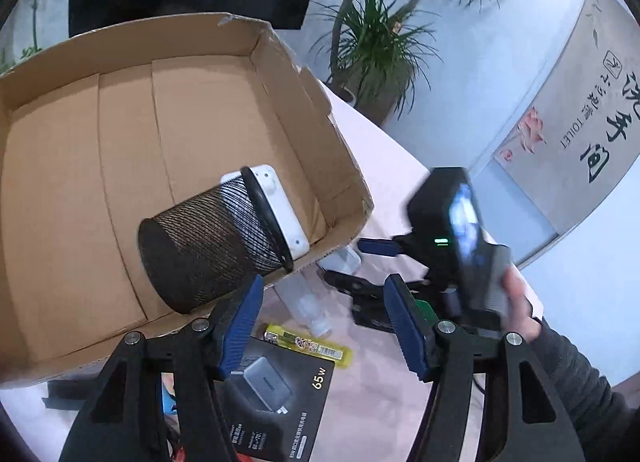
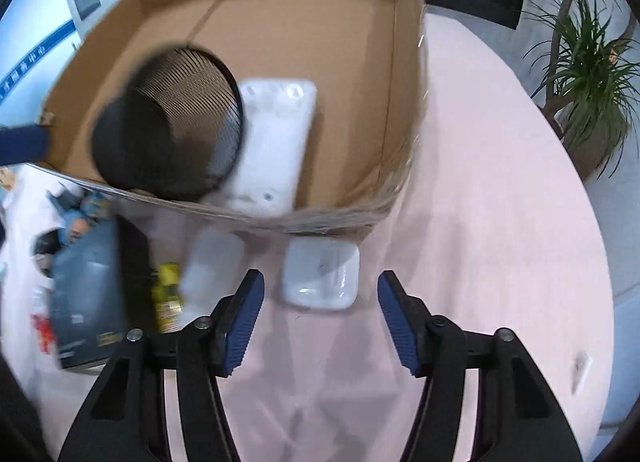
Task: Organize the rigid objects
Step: 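Grasp the white earbud case with the right gripper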
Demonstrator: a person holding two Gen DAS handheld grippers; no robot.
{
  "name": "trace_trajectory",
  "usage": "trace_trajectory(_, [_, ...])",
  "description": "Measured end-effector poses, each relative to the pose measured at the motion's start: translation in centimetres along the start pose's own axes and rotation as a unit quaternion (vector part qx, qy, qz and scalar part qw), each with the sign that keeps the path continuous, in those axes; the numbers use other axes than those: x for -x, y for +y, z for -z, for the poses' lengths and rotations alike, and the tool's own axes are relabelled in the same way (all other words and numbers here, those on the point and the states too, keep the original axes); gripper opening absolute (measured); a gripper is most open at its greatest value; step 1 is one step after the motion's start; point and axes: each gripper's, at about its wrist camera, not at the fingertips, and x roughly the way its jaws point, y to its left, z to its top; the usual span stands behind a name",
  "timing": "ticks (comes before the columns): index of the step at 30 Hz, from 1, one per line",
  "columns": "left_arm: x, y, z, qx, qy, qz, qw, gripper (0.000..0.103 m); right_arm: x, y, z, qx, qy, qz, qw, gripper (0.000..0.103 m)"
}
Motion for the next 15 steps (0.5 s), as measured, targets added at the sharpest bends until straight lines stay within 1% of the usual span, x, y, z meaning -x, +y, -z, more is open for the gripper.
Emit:
trace_trajectory(1, [-0.1, -0.1, 0.1, -0.001, 0.002, 0.002, 1.0000, 0.062, -0.5, 0.0, 0.0, 0.005, 0.002, -0.001, 1.000, 0.046])
trace_trajectory(2, [-0.4, -0.2, 0.0, -0.004, 0.006, 0.001, 1.0000, 0.062, -0.4, 0.2, 0.1, 0.015, -0.008, 0.006, 1.000, 0.042])
trace_trajectory(5, [-1.1, -0.6, 0.1, -0.012, 0.019, 0.000, 0.9997, 0.062, 0.5, 0.4, 1.1, 0.024, -0.007, -0.007, 1.000, 0.042])
trace_trajectory(7, [-1.7, -1.4, 0.3, -0.027, 0.029, 0.006, 0.9992, 0.062, 1.8, 0.7, 3.1, 0.038, -0.013, -0.002, 0.999, 0.042])
trace_trajectory(10, [-2.8, -3.5, 1.0, -0.059, 0.051, 0.030, 0.9965, 0.062, 4.2, 0.5, 6.6, 0.024, -0.020, -0.019, 0.999, 0.042])
trace_trajectory(13, [-4.6, -6.5, 2.0, -0.096, 0.083, 0.063, 0.9899, 0.062, 6.4, 0.2, 9.9, 0.007, -0.030, -0.023, 0.999, 0.042])
trace_trajectory(14, [-5.7, -7.9, 2.6, -0.111, 0.102, 0.079, 0.9854, 0.062, 7.0, 0.3, 10.8, 0.004, -0.031, -0.023, 0.999, 0.042])
trace_trajectory(15, [-6.5, -8.9, 3.0, -0.122, 0.114, 0.087, 0.9821, 0.062, 7.5, 0.4, 11.5, 0.003, -0.032, -0.021, 0.999, 0.042])
